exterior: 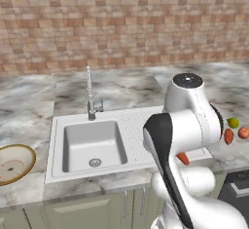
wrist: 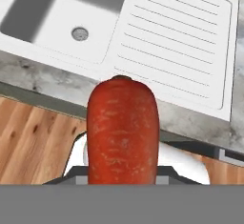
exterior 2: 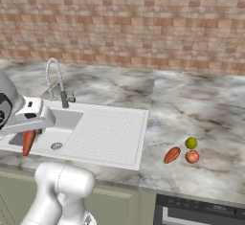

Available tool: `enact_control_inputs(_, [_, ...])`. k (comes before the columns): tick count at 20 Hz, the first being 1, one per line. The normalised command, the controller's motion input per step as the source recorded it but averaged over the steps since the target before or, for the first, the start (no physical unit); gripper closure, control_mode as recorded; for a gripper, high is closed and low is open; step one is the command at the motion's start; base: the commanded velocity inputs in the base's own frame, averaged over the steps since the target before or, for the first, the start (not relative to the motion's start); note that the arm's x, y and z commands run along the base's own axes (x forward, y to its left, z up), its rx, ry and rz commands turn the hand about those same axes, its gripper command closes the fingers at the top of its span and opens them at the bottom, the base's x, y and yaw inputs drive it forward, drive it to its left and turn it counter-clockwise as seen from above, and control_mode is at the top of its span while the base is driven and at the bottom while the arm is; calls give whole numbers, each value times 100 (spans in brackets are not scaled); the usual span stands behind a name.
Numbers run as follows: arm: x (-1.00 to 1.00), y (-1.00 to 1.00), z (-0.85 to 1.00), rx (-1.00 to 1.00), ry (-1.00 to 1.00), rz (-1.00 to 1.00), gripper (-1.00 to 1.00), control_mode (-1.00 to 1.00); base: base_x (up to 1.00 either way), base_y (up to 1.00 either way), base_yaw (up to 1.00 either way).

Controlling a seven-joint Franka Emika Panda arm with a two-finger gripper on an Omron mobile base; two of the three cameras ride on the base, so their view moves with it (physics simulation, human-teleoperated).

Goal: There is a mixed pile of frozen fruits and vegetables on the counter. Locate all the frozen vegetables and place the items in a bowl on the counter. Take all the frozen fruits and defrost them in a running sink.

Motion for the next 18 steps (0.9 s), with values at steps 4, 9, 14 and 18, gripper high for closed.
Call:
enact_control_inputs(4, [29,100,0,0,41,0,100,-100,0,0,0])
enact_control_inputs(9, [4,100,0,0,29,0,100,-100,0,0,0])
enact_control_inputs(14, [10,100,-8,-3,9,1,100,-100,0,0,0])
enact_control_inputs(18, [38,100,-36,-10,1,3,100,-100,0,0,0])
